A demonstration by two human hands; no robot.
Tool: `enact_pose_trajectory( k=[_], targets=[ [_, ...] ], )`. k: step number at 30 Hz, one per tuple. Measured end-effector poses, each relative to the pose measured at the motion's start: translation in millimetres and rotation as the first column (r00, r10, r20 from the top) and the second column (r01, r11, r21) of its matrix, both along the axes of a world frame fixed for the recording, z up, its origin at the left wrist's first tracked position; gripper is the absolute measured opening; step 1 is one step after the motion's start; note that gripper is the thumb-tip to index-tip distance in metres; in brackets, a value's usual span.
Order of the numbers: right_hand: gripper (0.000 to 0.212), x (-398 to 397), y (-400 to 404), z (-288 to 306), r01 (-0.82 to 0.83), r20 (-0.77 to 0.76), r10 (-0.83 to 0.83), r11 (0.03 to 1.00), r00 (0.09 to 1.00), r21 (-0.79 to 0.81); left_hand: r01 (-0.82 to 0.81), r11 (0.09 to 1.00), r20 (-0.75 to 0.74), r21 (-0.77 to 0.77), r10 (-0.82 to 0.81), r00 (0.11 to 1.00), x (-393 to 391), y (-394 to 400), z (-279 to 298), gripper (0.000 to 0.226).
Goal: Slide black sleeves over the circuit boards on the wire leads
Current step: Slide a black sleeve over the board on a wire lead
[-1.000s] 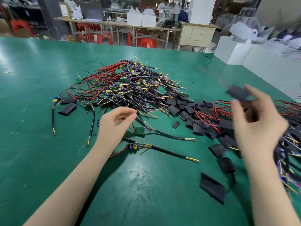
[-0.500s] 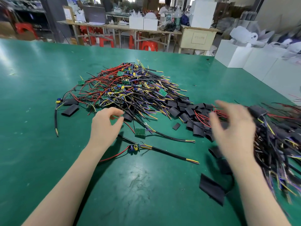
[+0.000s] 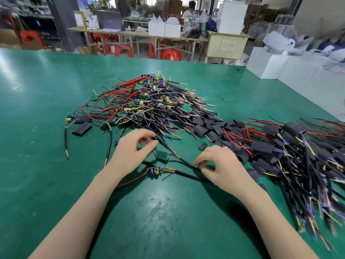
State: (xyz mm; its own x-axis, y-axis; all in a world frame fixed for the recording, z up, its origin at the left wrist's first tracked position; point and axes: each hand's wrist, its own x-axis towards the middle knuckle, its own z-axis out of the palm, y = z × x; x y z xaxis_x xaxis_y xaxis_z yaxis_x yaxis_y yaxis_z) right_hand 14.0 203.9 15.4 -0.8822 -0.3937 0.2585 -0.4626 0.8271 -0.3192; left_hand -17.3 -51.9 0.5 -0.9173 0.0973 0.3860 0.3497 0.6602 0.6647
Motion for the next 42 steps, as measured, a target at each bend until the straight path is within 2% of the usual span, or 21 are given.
enact_pose_trajectory(
  k=[2,5,8,11,15,19,23,28,34,38,42],
  targets=[
    [0.018,-3,9,1,0.133,-0.065,-0.136,0.99,0.989,-0.051,0.156,0.987,0.051,0.045,-0.159,0.986,6,7,3,0.03],
    [0.026,-9,28,0,0.358,-0.091,-0.355,0.934,0.93,0.012,0.279,0.957,0.069,-0.075,-0.274,0.959,9,15,1,0.042],
    [0.031,-12,38,-5,0.462,-0.009,-0.464,0.882,0.886,0.094,0.28,0.955,0.049,-0.098,-0.276,0.96,9,15,1,0.037],
    [0.021,-15,38,-7,0.523,-0.014,-0.523,0.851,0.852,0.043,0.232,0.97,0.05,-0.075,-0.229,0.972,9,14,3,0.04],
    [0.024,-19,33,-8,0.616,-0.043,-0.615,0.787,0.787,0.02,0.22,0.973,0.122,-0.077,-0.209,0.97,10,13,4,0.049],
    [0.02,-21,32,-7,0.624,-0.012,-0.624,0.781,0.781,0.0,0.209,0.974,0.149,-0.088,-0.194,0.97,10,13,2,0.035],
    [0.02,-22,30,-7,0.62,0.001,-0.62,0.785,0.785,0.006,0.123,0.992,0.179,-0.024,-0.117,0.977,9,12,0,0.032],
    [0.03,-24,34,-9,0.622,0.008,-0.622,0.782,0.783,-0.039,0.113,0.976,0.081,-0.189,-0.099,0.992,9,10,1,0.042],
    [0.028,-21,33,-5,0.585,0.024,-0.593,0.786,0.805,-0.197,0.138,0.971,0.004,-0.193,-0.14,0.99,8,10,2,0.016],
    [0.039,-17,34,-1,0.518,0.005,-0.539,0.806,0.842,-0.285,0.035,0.997,-0.073,-0.074,-0.04,0.997,5,8,1,0.009],
    [0.044,-14,34,2,0.428,-0.044,-0.458,0.857,0.888,-0.286,-0.076,0.995,-0.033,0.072,0.079,0.996,2,5,0,0.011]
  ],
)
